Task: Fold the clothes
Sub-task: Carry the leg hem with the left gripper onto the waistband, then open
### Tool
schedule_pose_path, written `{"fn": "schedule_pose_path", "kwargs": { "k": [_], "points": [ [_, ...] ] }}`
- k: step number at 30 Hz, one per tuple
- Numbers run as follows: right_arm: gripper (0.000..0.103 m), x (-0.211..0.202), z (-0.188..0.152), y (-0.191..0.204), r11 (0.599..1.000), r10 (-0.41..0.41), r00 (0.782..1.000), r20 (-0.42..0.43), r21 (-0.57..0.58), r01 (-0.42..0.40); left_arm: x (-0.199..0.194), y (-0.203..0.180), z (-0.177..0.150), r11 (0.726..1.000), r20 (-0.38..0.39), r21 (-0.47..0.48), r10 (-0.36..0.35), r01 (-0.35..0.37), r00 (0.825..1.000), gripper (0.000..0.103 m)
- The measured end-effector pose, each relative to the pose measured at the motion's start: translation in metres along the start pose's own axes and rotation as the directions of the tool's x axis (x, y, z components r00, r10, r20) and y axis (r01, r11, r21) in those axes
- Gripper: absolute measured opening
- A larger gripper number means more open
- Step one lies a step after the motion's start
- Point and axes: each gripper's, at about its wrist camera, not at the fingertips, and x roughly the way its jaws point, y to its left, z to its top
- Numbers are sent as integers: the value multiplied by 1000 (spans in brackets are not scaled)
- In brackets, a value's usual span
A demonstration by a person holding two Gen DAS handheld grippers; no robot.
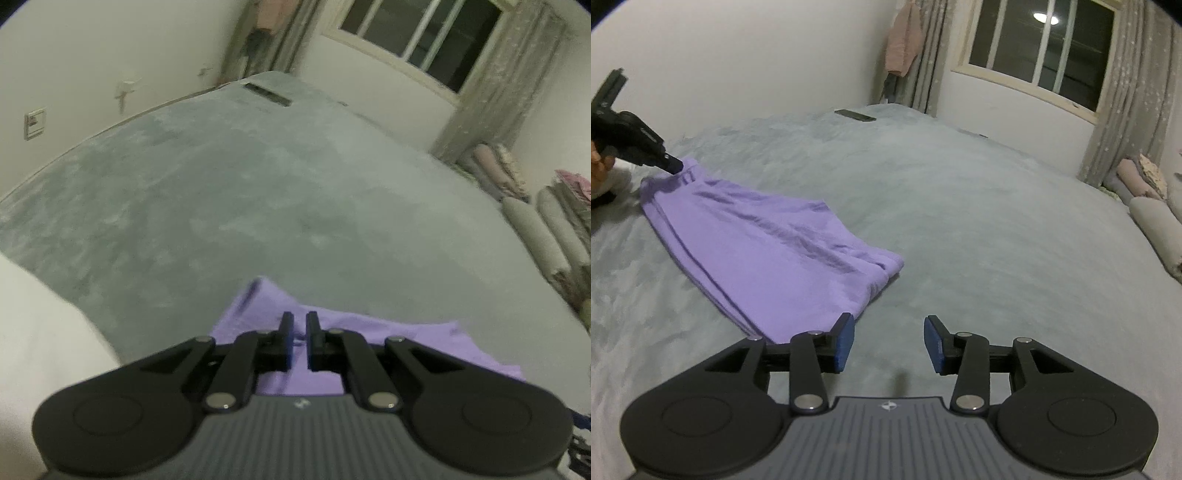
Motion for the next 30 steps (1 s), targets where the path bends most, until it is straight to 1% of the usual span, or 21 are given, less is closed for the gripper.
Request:
{"fn": "schedule_pose_path", "kwargs": {
  "k": [1, 3, 4, 5, 6, 7, 9, 11, 12, 13, 15, 17, 18, 19, 21, 23, 26, 30],
  "points": [
    [41, 1, 0, 1, 1000, 0, 1000, -1, -2, 0, 2, -5, -2, 999, -14, 8, -33, 33, 999, 6],
    [41, 2, 0, 3, 1000, -1, 1000, -4, -8, 1, 9, -10, -5, 998, -46, 12, -62, 63, 997, 14],
    [41, 3, 1, 4, 1000, -1, 1000, -6, -12, 1, 14, -11, -6, 999, -59, 18, -46, 47, 997, 20],
    [41, 3, 1, 6, 1000, -2, 1000, -7, -15, 2, 18, -12, -7, 999, -71, 24, -30, 32, 997, 22],
    [41, 4, 1, 6, 1000, -1, 1000, -8, -17, 1, 23, -13, -9, 999, -82, 31, -12, 14, 997, 27],
    [41, 4, 2, 7, 1000, -1, 1000, -10, -19, 1, 27, -12, -9, 999, -87, 37, 13, -10, 996, 28],
    [41, 5, 2, 7, 1000, -1, 1000, -13, -22, 1, 31, -10, -11, 999, -98, 41, 36, -32, 994, 30],
    [41, 5, 2, 7, 1000, -1, 1000, -15, -24, 1, 32, -10, -12, 997, -103, 62, 62, -56, 993, 37],
    [41, 5, 2, 6, 1000, -1, 1000, -15, -25, 1, 32, -11, -13, 995, -102, 79, 76, -68, 992, 42],
    [41, 5, 1, 6, 1000, -1, 1000, -15, -24, 1, 32, -12, -14, 992, -102, 95, 88, -79, 991, 45],
    [41, 5, 2, 6, 1000, -1, 1000, -15, -24, 1, 33, -14, -15, 990, -105, 112, 96, -84, 990, 45],
    [41, 6, 3, 8, 1000, 0, 1000, -17, -26, -1, 36, -15, -17, 992, -120, 109, 81, -68, 989, 41],
    [41, 6, 2, 8, 1000, 1, 1000, -16, -29, -1, 39, -14, -18, 993, -135, 105, 70, -56, 988, 30],
    [41, 6, 2, 8, 1000, 2, 1000, -15, -29, -3, 41, -13, -19, 992, -140, 112, 73, -58, 987, 13],
    [41, 5, 2, 7, 1000, 3, 1000, -15, -28, -3, 43, -15, -22, 987, -135, 139, 96, -77, 986, 5],
    [41, 5, 1, 6, 1000, 1, 1000, -15, -26, -2, 39, -17, -24, 986, -123, 144, 98, -80, 988, 3],
    [41, 6, 0, 5, 1000, -2, 1000, -14, -22, 2, 31, -22, -25, 977, -93, 184, 125, -106, 988, 3],
    [41, 7, 0, 7, 1000, -3, 1000, -10, -20, 3, 23, -20, -26, 972, -77, 198, 144, -126, 987, 3]
  ]
}}
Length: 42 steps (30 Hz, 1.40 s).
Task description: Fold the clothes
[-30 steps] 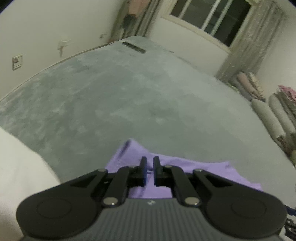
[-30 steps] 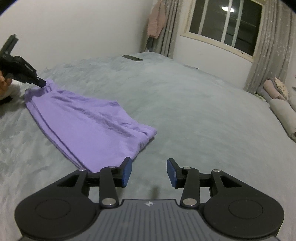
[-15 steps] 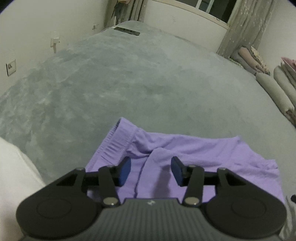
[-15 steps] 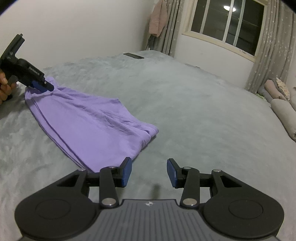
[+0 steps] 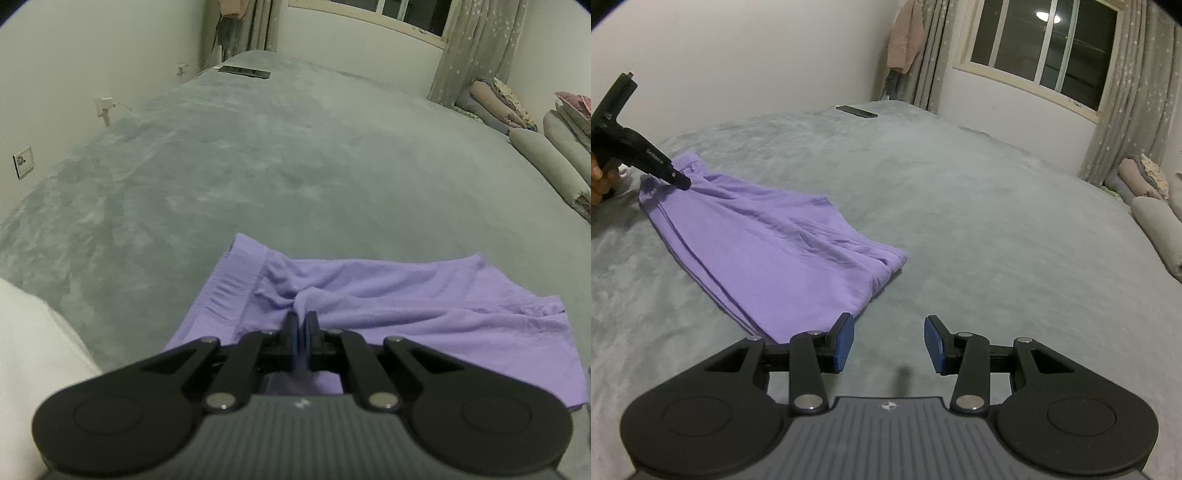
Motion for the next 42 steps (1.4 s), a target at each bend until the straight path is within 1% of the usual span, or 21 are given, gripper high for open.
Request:
{"fn": "schedule_pose_path", "kwargs": {
  "k": [1, 4, 8, 9, 10, 12, 15, 16, 17, 18, 19, 20, 21, 22, 25, 28, 31, 33, 37, 39, 42],
  "points": [
    [41, 0, 0, 0, 1000, 1, 1000, 1, 2, -1, 2, 1, 0, 1000, -4, -1, 14, -14, 1000, 3],
    [41, 1, -1, 2, 1000, -1, 1000, -1, 2, 1, 3, 5, 4, 1000, 2, -20, 13, -13, 1000, 3],
    [41, 1, 0, 2, 1000, -5, 1000, -2, 7, 5, 1, 2, 1, 999, 6, 10, 34, -34, 999, 3],
    [41, 2, 0, 2, 1000, -5, 1000, -3, 7, 5, 2, 0, 0, 999, -1, 25, 46, -46, 999, 4],
    [41, 2, 0, 3, 1000, -5, 1000, -5, 8, 5, 1, -1, -1, 996, -1, 41, 79, -79, 997, 8],
    [41, 3, 0, 2, 1000, -4, 1000, 0, 12, 4, -4, -6, 2, 989, 20, 70, 126, -128, 992, 8],
    [40, 1, 2, 0, 1000, -6, 999, 32, 26, 5, -25, -11, 5, 986, 84, 81, 142, -149, 986, 12],
    [38, 0, 3, -2, 999, -6, 999, 45, 33, 5, -34, -15, 6, 985, 105, 84, 138, -147, 985, 12],
    [32, -1, 3, -4, 999, -5, 998, 58, 41, 3, -41, -21, 6, 988, 117, 89, 117, -128, 986, 12],
    [28, -1, 4, -5, 999, -1, 998, 66, 47, -2, -48, -29, 4, 992, 121, 94, 69, -81, 990, 12],
    [22, -1, 4, -7, 999, 3, 997, 73, 52, -7, -51, -39, 1, 995, 116, 93, 11, -22, 993, 13],
    [20, 0, 5, -7, 998, 7, 997, 78, 57, -11, -52, -51, -4, 995, 97, 91, -54, 46, 994, 15],
    [20, 0, 6, -6, 998, 10, 997, 81, 56, -14, -49, -69, -12, 988, 65, 100, -125, 118, 990, 17],
    [20, 1, 6, -6, 999, 12, 997, 83, 51, -16, -46, -86, -19, 977, 34, 109, -188, 183, 982, 18],
    [20, 4, 6, -5, 999, 17, 997, 76, 38, -20, -35, -130, -42, 953, -30, 148, -264, 265, 964, 18],
    [20, 6, 5, -6, 999, 23, 997, 69, 26, -25, -22, -155, -60, 939, -59, 160, -298, 304, 953, 20],
    [20, 10, 6, -9, 999, 37, 997, 73, 12, -38, -10, -162, -69, 933, -71, 165, -312, 320, 947, 22],
    [20, 12, 7, -12, 998, 58, 994, 89, -14, -57, -10, -163, -74, 929, -56, 191, -312, 317, 948, 24],
    [20, 16, 13, -22, 993, 109, 986, 129, -63, -101, -8, -167, -79, 928, -47, 223, -296, 299, 954, 25],
    [20, 21, 17, -26, 989, 121, 983, 137, -107, -107, -10, -170, -81, 924, -41, 252, -287, 288, 957, 27],
    [20, 40, 26, -32, 976, 163, 978, 127, -166, -141, -12, -174, -84, 917, -34, 284, -283, 281, 958, 29]
  ]
}}
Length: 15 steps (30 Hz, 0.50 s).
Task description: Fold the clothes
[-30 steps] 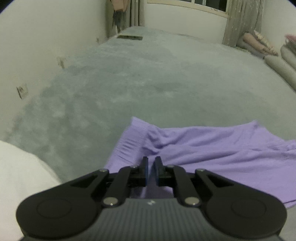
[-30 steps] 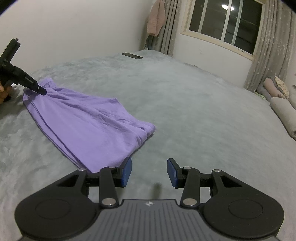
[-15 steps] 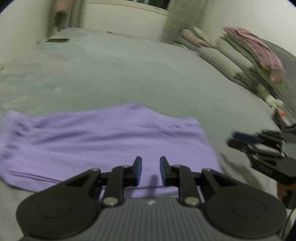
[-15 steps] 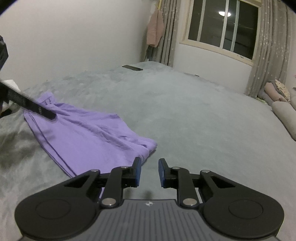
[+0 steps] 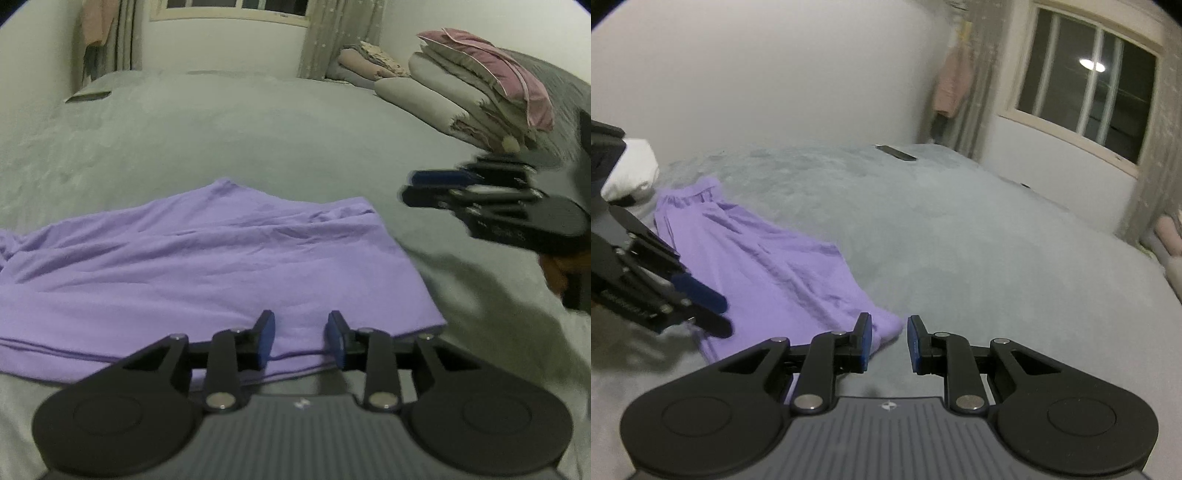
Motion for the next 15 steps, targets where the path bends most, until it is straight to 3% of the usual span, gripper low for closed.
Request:
{"fn": "schedule_pose_path", "kwargs": {
  "k": [6, 10, 15],
  "points": [
    [20, 45, 2, 4, 978, 107, 991, -77, -173, -119, 1, 7, -1, 1000, -2, -9, -27, 27, 1000, 29],
    [20, 50, -1, 11, 946, 190, 976, -108, -244, -212, 1, 6, -1, 1000, 0, 0, -28, 28, 1000, 29],
    [20, 64, 0, 18, 920, 203, 970, -134, -314, -236, 1, 4, -2, 1000, 2, 12, -20, 20, 1000, 29]
  ]
}}
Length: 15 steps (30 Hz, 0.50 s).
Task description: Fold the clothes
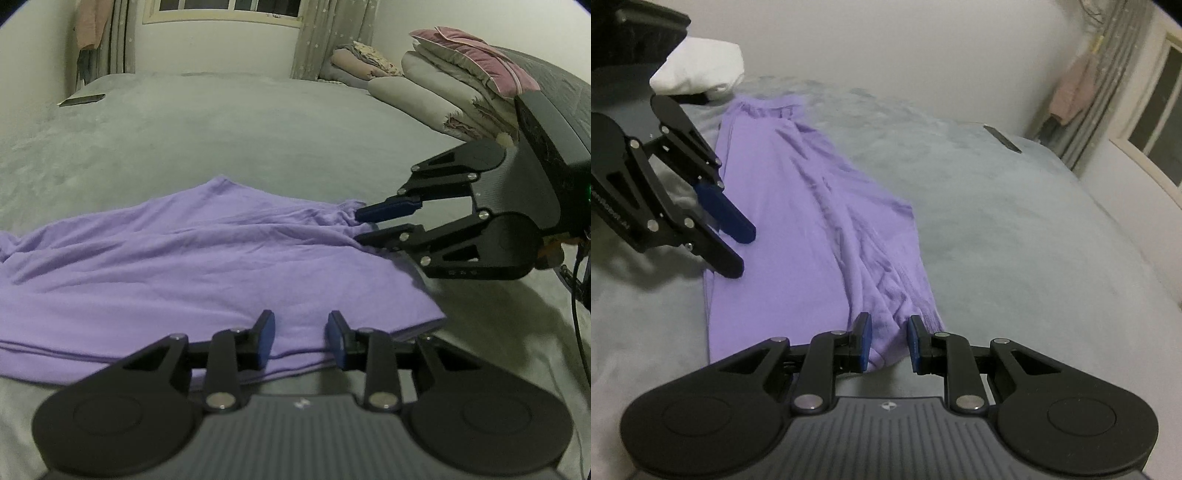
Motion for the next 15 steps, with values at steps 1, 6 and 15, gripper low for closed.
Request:
{"fn": "schedule_pose_path", "kwargs": {
  "k": [1, 6, 15],
  "points": [
    [20, 3, 2, 1, 1000, 4, 1000, -8, -21, -4, 0, 0, 0, 1000, -1, -1, -1, 1, 1000, 29],
    [11, 7, 7, 6, 994, 7, 998, -67, -110, -15, 1, 0, 0, 1000, 0, 6, -2, 2, 1000, 29],
    [6, -3, 14, 2, 992, -64, 998, -26, -107, 61, 1, -3, -2, 999, -3, 32, 10, -10, 1000, 29]
  ]
}}
